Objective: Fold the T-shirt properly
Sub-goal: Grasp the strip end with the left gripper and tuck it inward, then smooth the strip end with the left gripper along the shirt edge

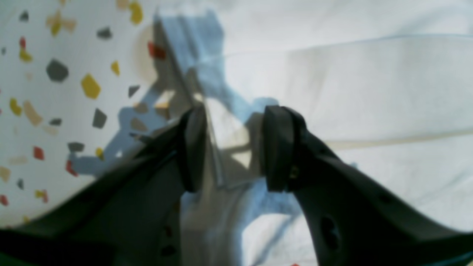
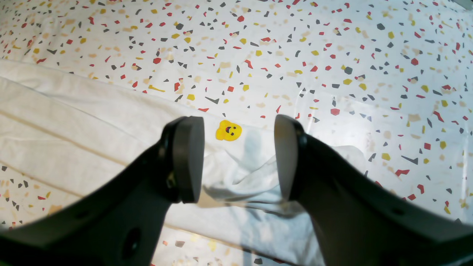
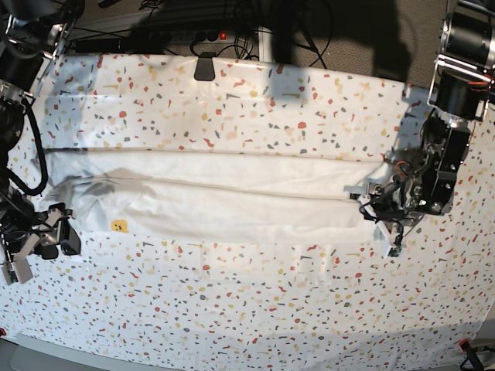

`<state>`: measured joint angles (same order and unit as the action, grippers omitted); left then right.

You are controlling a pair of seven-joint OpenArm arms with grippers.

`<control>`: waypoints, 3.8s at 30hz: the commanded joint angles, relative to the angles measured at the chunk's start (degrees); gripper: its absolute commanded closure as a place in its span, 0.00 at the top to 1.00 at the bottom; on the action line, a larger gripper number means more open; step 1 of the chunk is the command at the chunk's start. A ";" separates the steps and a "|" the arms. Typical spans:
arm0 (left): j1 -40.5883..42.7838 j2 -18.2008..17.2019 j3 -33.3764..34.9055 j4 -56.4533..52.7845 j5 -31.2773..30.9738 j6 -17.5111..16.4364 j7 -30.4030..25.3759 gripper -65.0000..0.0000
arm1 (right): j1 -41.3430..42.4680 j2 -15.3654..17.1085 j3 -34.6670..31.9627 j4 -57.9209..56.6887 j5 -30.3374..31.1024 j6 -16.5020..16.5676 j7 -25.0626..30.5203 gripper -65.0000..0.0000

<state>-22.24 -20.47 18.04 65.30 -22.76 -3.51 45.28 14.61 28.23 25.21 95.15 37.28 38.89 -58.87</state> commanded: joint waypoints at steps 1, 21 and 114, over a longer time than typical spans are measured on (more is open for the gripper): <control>-1.60 -0.66 -0.44 0.24 -0.04 0.02 -0.55 0.37 | 1.22 1.11 0.44 0.96 0.90 0.15 1.18 0.47; -1.40 -0.68 -0.44 11.37 4.28 0.04 1.64 0.00 | 1.22 1.11 0.44 0.96 0.83 0.17 0.94 0.47; -2.51 -9.90 -17.75 14.29 2.54 -15.13 8.74 0.69 | -9.05 1.11 0.44 0.96 0.90 0.22 7.48 0.47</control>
<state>-23.53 -29.67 0.38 78.96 -20.12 -18.96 54.61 4.38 28.21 25.30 95.15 37.34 38.89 -53.01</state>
